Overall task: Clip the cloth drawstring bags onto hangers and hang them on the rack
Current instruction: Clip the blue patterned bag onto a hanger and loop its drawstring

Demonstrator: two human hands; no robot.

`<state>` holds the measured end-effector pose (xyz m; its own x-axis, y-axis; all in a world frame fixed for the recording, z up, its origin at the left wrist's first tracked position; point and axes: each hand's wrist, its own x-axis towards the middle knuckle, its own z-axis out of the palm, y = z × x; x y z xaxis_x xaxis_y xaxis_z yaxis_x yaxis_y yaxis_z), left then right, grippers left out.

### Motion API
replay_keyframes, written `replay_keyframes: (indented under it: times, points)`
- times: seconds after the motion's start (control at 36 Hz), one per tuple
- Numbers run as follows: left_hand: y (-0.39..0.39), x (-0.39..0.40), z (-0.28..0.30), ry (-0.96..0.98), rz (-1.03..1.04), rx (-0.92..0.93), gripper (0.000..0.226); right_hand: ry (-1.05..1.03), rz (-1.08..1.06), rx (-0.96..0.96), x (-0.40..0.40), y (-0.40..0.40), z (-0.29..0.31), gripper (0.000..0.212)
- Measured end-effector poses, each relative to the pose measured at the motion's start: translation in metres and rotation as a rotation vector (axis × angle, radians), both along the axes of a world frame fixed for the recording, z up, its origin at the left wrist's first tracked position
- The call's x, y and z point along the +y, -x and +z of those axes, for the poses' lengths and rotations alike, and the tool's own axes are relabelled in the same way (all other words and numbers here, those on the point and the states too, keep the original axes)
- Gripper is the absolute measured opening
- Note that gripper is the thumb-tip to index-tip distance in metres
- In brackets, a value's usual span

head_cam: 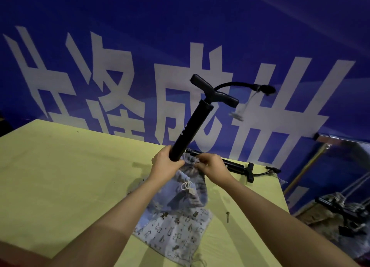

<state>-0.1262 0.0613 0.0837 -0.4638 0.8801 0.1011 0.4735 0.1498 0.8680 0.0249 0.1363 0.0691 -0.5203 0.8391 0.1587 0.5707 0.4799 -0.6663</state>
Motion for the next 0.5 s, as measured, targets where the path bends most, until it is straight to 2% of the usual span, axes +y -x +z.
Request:
replay_keyframes:
  times: [0.14, 0.31, 0.5]
  points:
    - [-0.002, 0.002, -0.006, -0.013, 0.021, -0.007, 0.024, 0.100, -0.004, 0.094, -0.003, -0.005, 0.009, 0.024]
    - [-0.004, 0.005, -0.009, 0.001, 0.039, 0.018, 0.026, 0.122, -0.032, 0.095, -0.002, -0.011, 0.011, 0.026]
    - [-0.004, 0.006, -0.015, 0.005, 0.064, 0.074, 0.028, 0.410, -0.010, 0.398, -0.005, -0.007, 0.023, 0.015]
